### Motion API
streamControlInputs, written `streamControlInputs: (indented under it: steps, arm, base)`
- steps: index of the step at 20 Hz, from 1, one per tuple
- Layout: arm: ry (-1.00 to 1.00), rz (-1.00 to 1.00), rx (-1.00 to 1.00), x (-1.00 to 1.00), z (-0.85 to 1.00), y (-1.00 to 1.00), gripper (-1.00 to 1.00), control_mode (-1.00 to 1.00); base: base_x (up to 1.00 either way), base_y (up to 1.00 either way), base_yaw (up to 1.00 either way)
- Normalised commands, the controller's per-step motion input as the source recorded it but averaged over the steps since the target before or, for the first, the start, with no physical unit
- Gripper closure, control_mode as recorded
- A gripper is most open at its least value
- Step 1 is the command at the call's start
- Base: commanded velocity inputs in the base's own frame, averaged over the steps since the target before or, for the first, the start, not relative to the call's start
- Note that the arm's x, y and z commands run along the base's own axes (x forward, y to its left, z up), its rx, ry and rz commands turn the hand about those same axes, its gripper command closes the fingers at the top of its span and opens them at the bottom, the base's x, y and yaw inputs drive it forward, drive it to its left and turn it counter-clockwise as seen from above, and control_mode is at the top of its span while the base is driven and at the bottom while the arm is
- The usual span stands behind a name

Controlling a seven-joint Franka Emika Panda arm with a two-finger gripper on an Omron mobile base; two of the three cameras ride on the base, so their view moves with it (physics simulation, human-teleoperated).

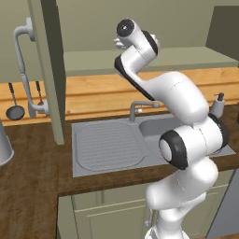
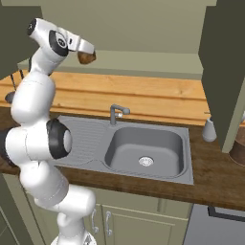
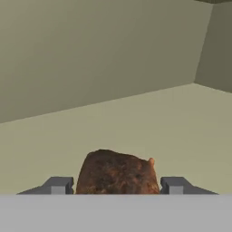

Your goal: Open the cabinet, pick up the bread from the cabinet and place it in the basket. Then move the basket to the dining counter.

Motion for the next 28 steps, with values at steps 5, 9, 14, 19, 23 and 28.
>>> streamControlInputs:
  steps: [5,9,14,19,23,28]
  arm:
    - [0.03,-0.15,0.08,-1.00,0.23,-0.01,1.00,-1.00]
    - [0.04,-0.12,0.10,-1.00,0.11,0.00,1.00,-1.00]
    - [0.00,-0.09,0.08,-1.00,0.03,-0.07,1.00,-1.00]
    - [0.00,-0.04,0.04,-1.00,-0.09,-0.17,1.00,-1.00]
    - [0.00,0.00,0.06,-1.00,-0.20,-0.40,1.00,-1.00]
    - [0.00,-0.01,0.01,-0.92,-0.28,-0.48,1.00,-1.00]
  base:
    - [0.00,0.00,0.00]
    - [0.00,0.00,0.00]
    - [0.00,0.00,0.00]
    - [0.00,0.00,0.00]
    - [0.00,0.00,0.00]
    - [0.00,0.00,0.00]
